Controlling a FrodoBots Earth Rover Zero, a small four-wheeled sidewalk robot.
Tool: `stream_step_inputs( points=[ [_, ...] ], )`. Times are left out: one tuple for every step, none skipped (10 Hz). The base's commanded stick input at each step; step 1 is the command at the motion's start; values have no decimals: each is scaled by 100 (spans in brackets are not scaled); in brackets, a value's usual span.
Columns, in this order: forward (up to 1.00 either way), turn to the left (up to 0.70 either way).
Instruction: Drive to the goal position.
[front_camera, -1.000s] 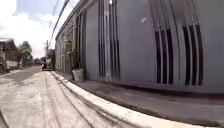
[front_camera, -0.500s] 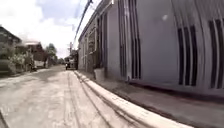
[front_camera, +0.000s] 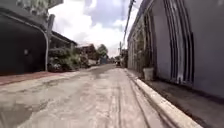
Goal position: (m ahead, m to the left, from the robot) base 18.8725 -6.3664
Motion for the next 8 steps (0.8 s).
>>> stream_step_inputs(
  points=[
    [0,0],
    [0,0],
    [0,0],
    [0,0],
    [11,0],
    [44,0],
    [70,0],
    [70,0]
  ],
)
